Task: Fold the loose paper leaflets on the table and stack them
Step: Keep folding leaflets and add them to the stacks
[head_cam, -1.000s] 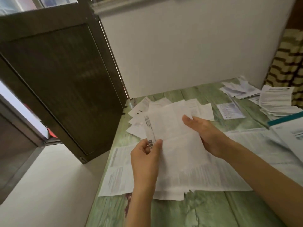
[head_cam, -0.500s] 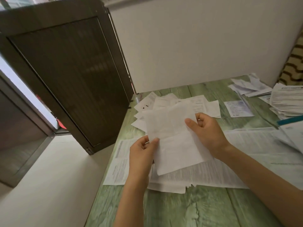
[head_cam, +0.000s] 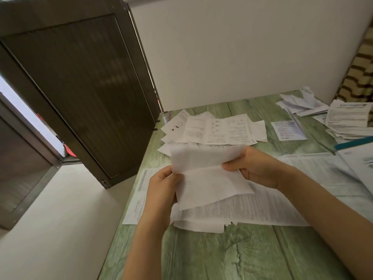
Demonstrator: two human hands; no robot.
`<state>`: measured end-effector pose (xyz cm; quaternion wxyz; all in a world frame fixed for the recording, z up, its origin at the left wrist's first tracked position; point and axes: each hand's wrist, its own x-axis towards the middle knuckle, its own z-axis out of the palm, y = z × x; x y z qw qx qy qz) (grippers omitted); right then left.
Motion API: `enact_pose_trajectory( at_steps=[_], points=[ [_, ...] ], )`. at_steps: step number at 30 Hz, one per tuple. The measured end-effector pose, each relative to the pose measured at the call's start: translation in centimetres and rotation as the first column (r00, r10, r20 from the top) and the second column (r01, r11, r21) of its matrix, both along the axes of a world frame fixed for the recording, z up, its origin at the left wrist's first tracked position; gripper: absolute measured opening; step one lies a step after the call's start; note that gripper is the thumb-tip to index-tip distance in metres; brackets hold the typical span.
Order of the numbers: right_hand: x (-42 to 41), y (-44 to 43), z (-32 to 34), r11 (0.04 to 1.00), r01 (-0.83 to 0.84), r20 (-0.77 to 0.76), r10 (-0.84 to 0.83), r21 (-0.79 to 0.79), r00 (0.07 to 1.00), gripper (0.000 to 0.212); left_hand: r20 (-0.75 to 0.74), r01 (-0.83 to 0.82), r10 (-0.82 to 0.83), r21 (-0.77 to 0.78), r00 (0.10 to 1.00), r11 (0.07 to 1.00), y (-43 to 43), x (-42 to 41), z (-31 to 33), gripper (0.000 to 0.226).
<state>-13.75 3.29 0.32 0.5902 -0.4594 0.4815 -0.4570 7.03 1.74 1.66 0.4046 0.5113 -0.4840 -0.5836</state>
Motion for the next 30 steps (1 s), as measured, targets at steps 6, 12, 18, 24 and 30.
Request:
enact_pose_trajectory(
  at_steps=[6, 12, 18, 24, 30],
  points=[
    [1.0, 0.1, 0.2, 0.984, 0.065, -0.097, -0.082, -0.168, 0.992, 0.046, -0.218, -0.005, 0.047, 0.191, 0.975, 0.982, 0.5, -0.2, 0.3, 0.035],
    [0.9, 0.2, 0.3, 0.990, -0.024, -0.127, 0.006, -0.139, 0.992, 0.044, -0.004, -0.078, 0.079, 0.107, 0.997, 0.991, 0.4, 0.0, -0.4, 0.012],
    [0.1, 0.0, 0.8, 0.995, 0.054, 0.009, -0.053, -0.087, 0.999, 0.030, 0.022, -0.041, 0.042, -0.002, 0.999, 0.999, 0.4, 0.8, -0.3, 0.014],
    [2.0, 0.6, 0.7, 0.988, -0.114, -0.361, 0.070, -0.101, 0.930, 0.005, 0.092, 0.119, -0.119, 0.005, 0.989, 0.993, 1.4, 0.1, -0.6, 0.016],
    [2.5, 0.8, 0.5, 0.983, -0.106, -0.418, 0.035, -0.147, 0.908, 0.012, 0.208, 0.053, -0.016, -0.172, 0.978, 0.984, 1.8, -0.8, -0.6, 0.010]
  ],
)
